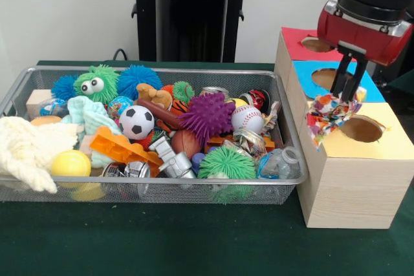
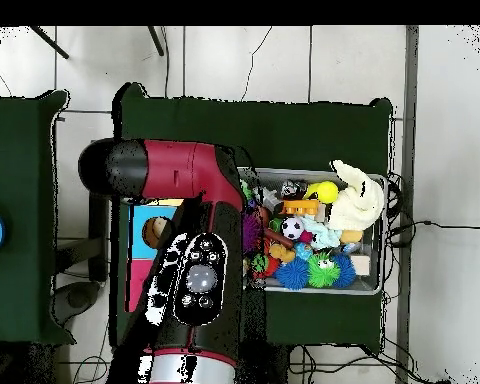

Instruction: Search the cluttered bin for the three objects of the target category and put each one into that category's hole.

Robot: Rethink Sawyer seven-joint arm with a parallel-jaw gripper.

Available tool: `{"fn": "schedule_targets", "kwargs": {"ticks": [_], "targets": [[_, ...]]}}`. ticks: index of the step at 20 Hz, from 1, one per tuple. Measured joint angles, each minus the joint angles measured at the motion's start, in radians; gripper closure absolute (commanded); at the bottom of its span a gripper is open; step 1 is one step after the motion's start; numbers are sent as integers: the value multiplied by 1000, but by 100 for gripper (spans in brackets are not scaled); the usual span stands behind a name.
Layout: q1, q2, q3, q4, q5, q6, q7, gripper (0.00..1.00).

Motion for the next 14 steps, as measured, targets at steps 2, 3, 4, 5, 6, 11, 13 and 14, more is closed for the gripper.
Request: {"fn": "schedule_targets", "kwargs": {"ticks": [2,3,4,5,6,11,13,14], "targets": [[0,2,0,-3,-7,0,0,100],[0,3,0,-5,-9,0,0,100],[0,3,0,-6,-12,0,0,100],[0,4,0,-9,-15,0,0,100],[0,4,0,-11,-19,0,0,100],[0,7,0,-16,-30,0,0,100],[0,9,0,-16,-32,0,0,0],[0,9,0,-16,-32,0,0,0]]}}
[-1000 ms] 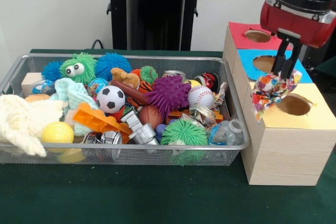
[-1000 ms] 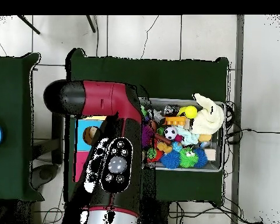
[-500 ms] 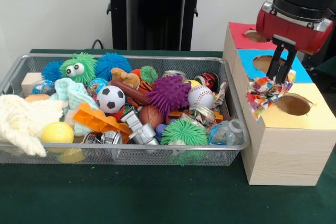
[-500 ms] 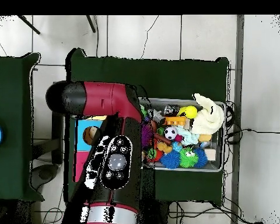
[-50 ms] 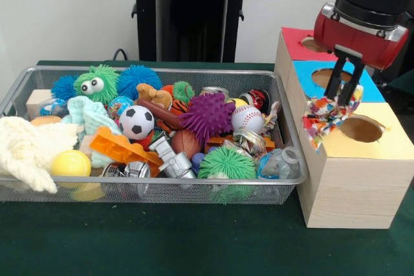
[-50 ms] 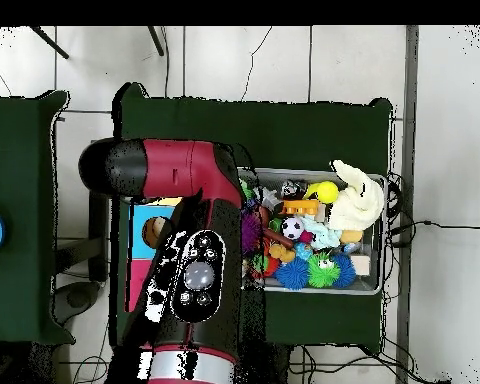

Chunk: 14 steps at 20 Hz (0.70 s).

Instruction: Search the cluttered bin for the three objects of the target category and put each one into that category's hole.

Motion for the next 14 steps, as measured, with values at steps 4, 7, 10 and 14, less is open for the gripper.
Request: {"fn": "schedule_targets", "kwargs": {"ticks": [4,7,10,14], "targets": [[0,2,0,0,-1,0,0,0],[0,5,0,-2,-2,0,0,0],[0,8,0,-5,-4,0,0,0],[0,8,0,-5,-5,0,0,0]]}}
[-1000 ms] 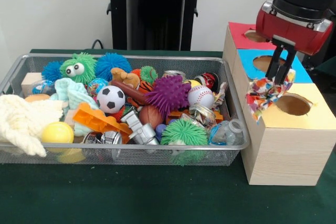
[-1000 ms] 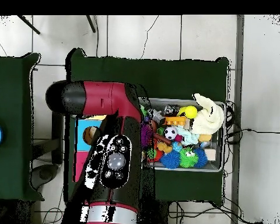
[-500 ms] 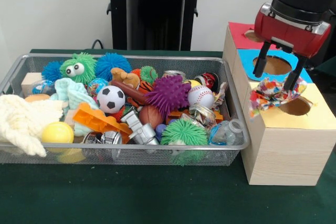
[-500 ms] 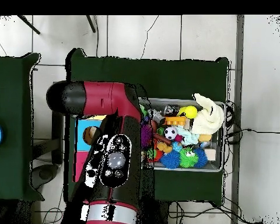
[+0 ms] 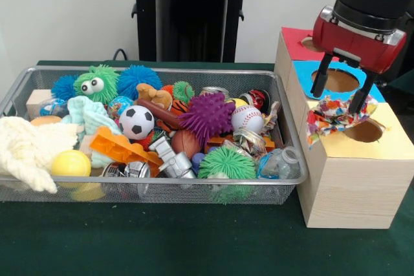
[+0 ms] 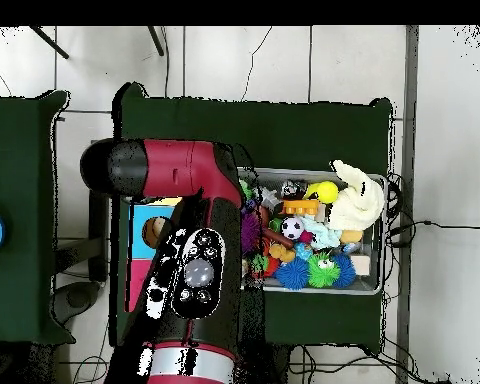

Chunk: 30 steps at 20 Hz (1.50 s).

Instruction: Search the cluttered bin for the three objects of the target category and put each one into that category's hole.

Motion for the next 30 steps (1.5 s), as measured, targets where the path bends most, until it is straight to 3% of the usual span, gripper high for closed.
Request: {"fn": "schedule_targets", "kwargs": {"ticks": [11,30], "targets": [[0,-8,0,-1,-5,0,0,0],[-27,-117,0,0,-7,0,0,0]]}}
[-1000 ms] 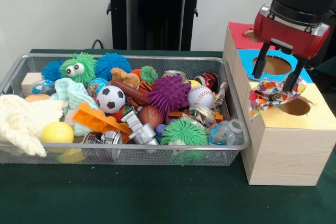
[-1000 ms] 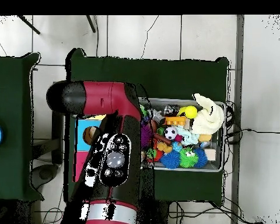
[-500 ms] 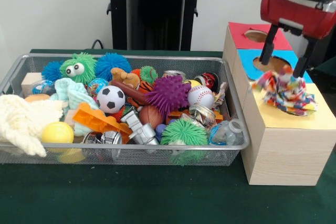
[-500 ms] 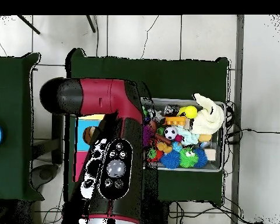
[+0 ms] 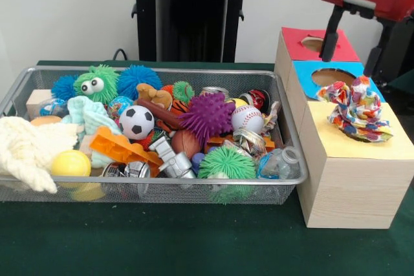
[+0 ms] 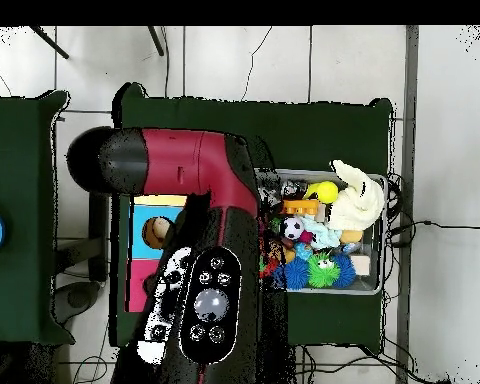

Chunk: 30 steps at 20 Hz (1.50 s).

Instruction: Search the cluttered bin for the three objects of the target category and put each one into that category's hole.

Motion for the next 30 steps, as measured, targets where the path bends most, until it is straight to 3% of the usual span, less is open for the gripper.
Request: {"fn": "schedule_targets", "kwargs": {"ticks": [30], "targets": [[-26,-15,0,16,-3,0,0,0]]}}
